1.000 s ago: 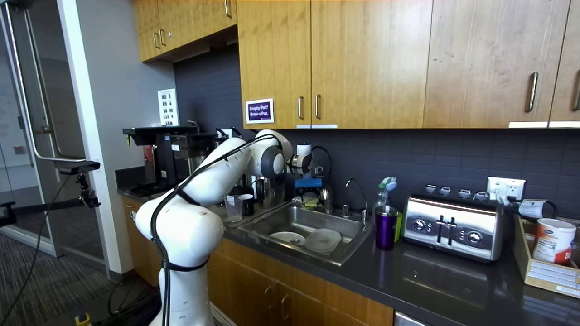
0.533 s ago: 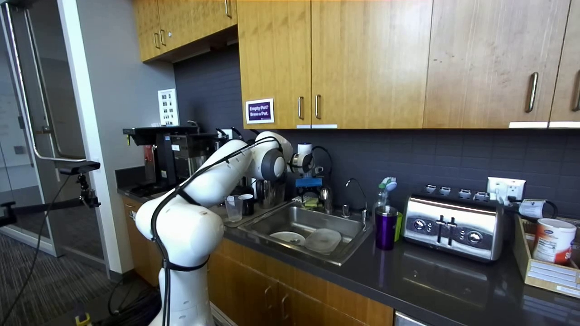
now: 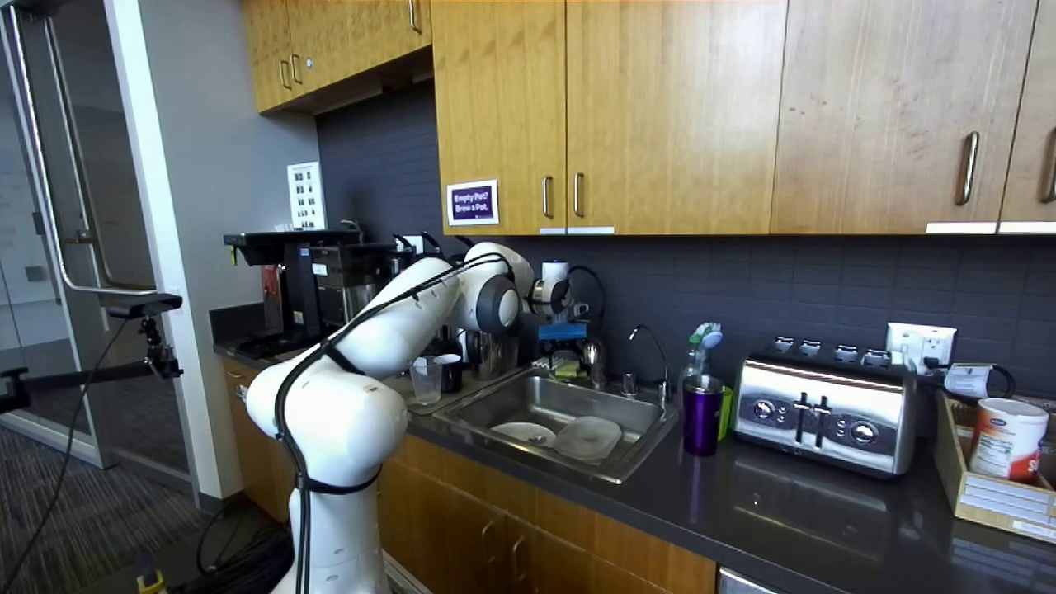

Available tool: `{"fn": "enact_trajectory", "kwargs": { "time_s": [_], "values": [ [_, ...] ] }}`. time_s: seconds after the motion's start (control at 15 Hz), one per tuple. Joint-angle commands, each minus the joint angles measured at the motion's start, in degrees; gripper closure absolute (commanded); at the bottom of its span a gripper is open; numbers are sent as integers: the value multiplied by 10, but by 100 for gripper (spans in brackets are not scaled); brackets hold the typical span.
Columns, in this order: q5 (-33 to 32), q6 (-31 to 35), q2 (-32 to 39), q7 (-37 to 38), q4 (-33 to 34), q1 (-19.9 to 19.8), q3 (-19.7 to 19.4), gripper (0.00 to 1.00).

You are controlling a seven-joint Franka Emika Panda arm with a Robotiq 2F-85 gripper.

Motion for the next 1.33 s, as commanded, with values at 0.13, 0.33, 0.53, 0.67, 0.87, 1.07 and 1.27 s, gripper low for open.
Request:
{"fn": "enact_trajectory", "kwargs": {
  "time_s": [0.13,0.33,0.53,0.67,0.87,1.07,1.27],
  "values": [
    [-5,-12,21,-3,32,3,-4,0],
    [-7,-21,19,5,32,10,-6,0],
    [-8,-34,19,16,33,17,-8,0],
    [-9,-38,20,22,34,21,-10,0],
    [-17,-30,21,18,30,27,-16,0],
    [-28,-25,25,11,31,27,-17,0],
    [-37,-23,29,9,33,25,-15,0]
  ]
}}
